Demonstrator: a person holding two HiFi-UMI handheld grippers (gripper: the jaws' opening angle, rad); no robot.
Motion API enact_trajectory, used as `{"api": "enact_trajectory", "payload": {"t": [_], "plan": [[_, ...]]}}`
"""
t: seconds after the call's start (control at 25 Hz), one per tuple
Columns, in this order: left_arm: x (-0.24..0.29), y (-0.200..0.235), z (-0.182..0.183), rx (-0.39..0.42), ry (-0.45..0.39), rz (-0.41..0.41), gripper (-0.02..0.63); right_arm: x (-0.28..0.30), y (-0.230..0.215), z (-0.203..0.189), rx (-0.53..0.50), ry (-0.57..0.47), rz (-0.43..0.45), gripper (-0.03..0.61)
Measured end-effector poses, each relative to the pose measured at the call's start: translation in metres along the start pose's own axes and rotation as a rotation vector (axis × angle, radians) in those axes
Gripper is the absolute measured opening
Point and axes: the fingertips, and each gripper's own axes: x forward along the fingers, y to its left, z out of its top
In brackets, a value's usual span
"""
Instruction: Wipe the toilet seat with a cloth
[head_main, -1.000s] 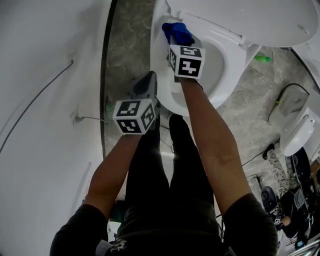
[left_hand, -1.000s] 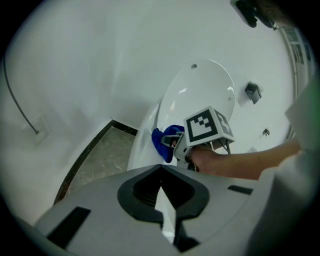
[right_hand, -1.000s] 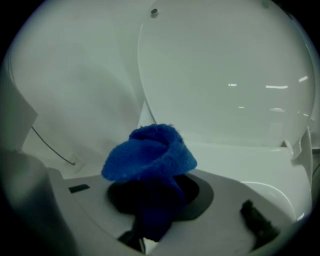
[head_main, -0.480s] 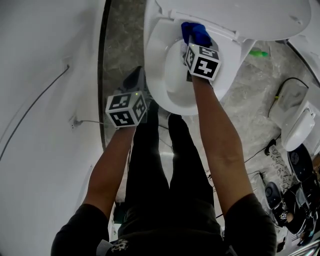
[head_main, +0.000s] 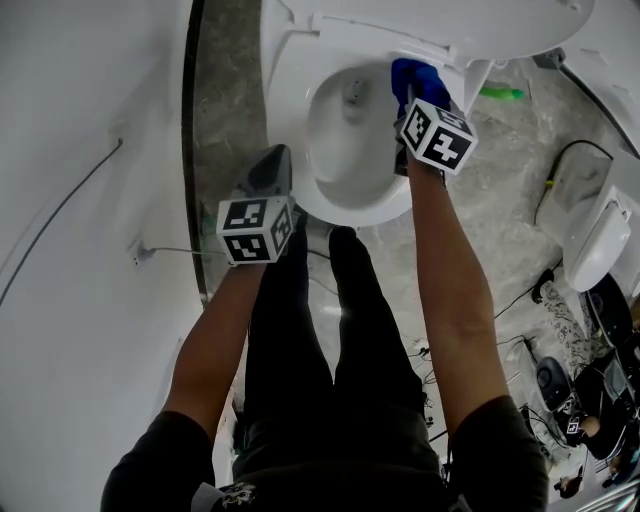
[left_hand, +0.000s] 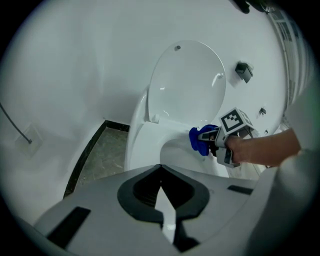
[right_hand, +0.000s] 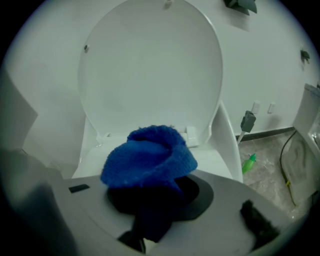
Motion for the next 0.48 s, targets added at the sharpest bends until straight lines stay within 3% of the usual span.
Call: {"api": "enact_trajectory", "payload": {"t": [0.28,0.48], "plan": [[0.005,-0.021,-0.003,0.016,0.003,-0.031,0.011,-0.028,-0.039,-0.015,0.18,-0.011,-0.01,0.097],[0.006,-0.025,-0.01,-0.014,0.015,-0.033,0.011,-0.053,-0.059,-0.05,0.226,0.018,-0.018,0.097]]}}
